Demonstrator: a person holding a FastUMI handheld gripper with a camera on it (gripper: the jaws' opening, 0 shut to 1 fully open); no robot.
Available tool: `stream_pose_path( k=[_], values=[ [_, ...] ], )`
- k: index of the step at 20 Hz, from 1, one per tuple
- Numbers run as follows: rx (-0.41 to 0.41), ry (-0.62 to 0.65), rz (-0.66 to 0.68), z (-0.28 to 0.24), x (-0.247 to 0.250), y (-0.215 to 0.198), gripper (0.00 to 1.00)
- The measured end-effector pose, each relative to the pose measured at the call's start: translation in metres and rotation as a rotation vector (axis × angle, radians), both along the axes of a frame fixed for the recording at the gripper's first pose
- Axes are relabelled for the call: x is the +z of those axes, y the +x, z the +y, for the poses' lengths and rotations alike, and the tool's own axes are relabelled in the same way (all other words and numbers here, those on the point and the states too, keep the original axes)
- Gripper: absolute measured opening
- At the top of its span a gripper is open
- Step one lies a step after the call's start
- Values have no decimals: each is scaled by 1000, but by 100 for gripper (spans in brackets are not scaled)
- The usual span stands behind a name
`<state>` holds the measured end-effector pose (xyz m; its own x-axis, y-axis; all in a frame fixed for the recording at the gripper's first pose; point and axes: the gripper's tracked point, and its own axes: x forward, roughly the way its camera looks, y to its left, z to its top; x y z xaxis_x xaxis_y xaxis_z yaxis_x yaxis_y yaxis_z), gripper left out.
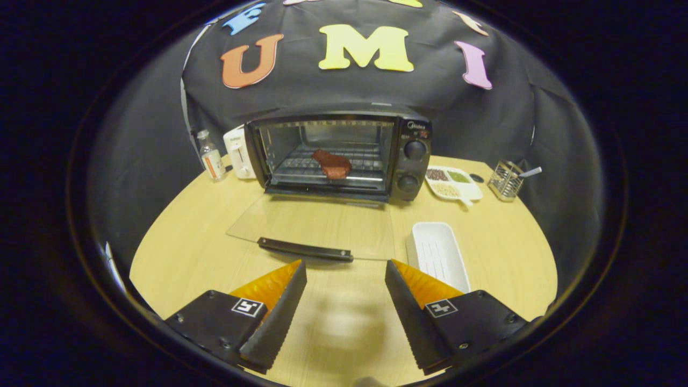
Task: Open the toaster oven, put the food inside, and close the toaster oven door.
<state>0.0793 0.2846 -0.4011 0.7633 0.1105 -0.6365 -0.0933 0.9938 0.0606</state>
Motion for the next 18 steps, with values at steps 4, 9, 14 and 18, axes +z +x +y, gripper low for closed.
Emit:
stream_pose_path(
  k=[4,9,14,18],
  values=[
    [12,1,41,9,-19,6,94],
    [37,-9,77,24,-47,22,94],
    [44,-42,68,29,-64,36,94],
    [56,-43,68,33,-62,41,95]
  ],
)
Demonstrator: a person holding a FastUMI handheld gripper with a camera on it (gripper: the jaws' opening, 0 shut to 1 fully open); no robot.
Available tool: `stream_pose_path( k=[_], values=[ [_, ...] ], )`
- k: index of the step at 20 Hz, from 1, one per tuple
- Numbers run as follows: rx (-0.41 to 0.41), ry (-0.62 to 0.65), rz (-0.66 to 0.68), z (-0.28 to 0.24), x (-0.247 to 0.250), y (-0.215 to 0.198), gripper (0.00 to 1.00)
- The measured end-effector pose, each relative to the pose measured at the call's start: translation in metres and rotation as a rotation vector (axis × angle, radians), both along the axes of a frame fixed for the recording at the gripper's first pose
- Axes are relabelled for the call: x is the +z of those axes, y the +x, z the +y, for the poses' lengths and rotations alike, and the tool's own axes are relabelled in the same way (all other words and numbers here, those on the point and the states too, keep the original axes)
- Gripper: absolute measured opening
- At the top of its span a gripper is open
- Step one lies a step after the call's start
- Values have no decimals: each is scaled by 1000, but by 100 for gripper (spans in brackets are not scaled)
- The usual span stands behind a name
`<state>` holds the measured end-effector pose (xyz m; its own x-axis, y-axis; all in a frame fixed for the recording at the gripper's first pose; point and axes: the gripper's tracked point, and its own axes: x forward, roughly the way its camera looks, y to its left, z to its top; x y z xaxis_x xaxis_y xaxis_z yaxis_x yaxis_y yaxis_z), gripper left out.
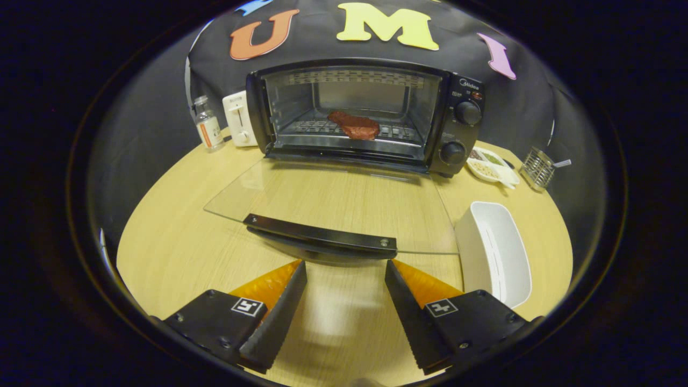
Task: Open the toaster oven, put the food inside, and close the toaster oven door.
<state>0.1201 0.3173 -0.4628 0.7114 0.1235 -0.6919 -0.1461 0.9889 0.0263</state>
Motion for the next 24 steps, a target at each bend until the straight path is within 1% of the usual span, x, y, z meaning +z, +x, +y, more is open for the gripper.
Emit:
stream_pose_path(
  k=[6,12,15,18,21,24],
  values=[
    [-16,5,2,-3,17,3,94],
    [-27,25,-24,-3,51,8,94],
    [-32,41,-71,-2,84,20,94],
    [-45,76,-135,-1,117,41,94],
    [-57,86,-257,-6,156,68,95],
    [-52,97,-259,-7,165,71,95]
  ],
)
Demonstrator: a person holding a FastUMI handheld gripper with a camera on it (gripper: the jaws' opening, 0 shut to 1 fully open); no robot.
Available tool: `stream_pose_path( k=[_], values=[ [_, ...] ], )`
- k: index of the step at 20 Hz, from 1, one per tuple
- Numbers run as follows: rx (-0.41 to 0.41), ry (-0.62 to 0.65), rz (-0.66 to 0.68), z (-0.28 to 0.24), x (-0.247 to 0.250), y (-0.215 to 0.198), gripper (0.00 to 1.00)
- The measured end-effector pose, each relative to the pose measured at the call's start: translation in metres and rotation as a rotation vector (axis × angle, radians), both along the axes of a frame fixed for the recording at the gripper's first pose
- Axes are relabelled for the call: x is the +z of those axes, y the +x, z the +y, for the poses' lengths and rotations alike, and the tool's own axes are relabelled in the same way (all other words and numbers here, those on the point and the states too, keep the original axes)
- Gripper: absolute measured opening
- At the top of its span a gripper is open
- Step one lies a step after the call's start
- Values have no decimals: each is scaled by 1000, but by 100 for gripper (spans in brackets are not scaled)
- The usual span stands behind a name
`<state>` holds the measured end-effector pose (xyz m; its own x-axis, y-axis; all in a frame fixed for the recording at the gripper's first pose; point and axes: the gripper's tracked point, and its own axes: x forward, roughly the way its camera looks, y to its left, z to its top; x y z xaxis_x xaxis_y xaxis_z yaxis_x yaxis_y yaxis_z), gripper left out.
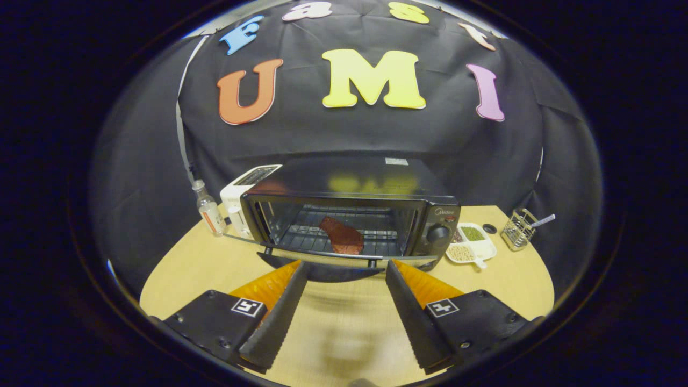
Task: Open the toaster oven, put the food inside, and close the toaster oven door.
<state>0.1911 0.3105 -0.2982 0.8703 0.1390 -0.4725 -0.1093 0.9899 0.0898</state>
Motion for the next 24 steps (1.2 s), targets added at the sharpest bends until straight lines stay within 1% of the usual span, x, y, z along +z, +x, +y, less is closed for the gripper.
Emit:
stream_pose_path(
  k=[4,6,9,14,16,20,24],
  values=[
    [-17,14,47,-4,-14,2,95],
    [-24,22,28,-3,-9,8,95],
    [-23,-6,-5,-1,-1,21,95],
    [-34,-11,-16,-1,7,37,95],
    [-34,-13,-15,2,10,32,95],
    [-46,-6,-19,-9,24,17,95],
    [-51,-14,-77,-36,71,-8,96]
  ],
)
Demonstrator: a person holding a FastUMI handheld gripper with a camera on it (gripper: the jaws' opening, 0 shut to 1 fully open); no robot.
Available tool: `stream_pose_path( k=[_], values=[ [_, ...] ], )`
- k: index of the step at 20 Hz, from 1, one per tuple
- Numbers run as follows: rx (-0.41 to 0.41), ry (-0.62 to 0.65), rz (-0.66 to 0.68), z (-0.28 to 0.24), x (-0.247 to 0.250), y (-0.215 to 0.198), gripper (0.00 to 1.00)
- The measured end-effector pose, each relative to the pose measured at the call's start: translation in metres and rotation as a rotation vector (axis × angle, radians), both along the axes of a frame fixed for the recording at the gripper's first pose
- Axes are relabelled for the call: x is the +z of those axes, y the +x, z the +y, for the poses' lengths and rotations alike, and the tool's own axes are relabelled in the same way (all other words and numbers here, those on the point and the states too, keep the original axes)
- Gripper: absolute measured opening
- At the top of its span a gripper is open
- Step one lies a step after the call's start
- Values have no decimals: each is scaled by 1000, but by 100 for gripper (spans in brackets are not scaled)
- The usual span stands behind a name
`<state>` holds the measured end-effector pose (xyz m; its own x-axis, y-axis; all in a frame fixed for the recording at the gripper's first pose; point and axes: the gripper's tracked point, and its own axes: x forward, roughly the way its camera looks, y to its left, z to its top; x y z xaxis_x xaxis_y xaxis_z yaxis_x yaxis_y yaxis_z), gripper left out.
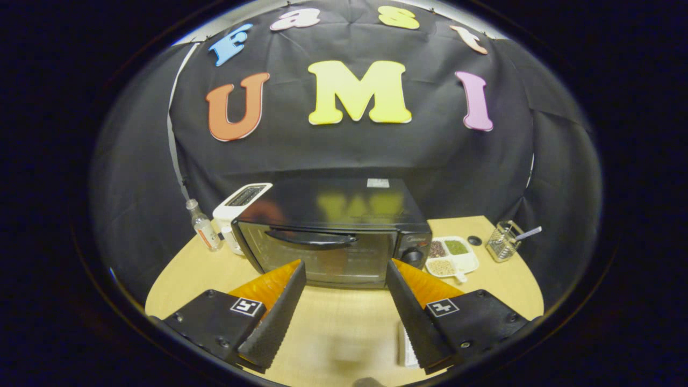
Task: Open the toaster oven, put the food inside, and close the toaster oven door.
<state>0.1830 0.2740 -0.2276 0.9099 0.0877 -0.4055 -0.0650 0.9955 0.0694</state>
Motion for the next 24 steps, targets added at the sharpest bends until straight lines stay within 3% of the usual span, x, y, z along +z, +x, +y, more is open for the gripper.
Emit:
stream_pose_path(
  k=[10,13,18,24],
  values=[
    [-162,30,-239,-135,173,-88,98],
    [-198,73,-290,-169,202,-113,98],
    [-209,42,-360,-213,232,-146,99],
    [-187,-17,-404,-238,234,-175,99]
  ],
)
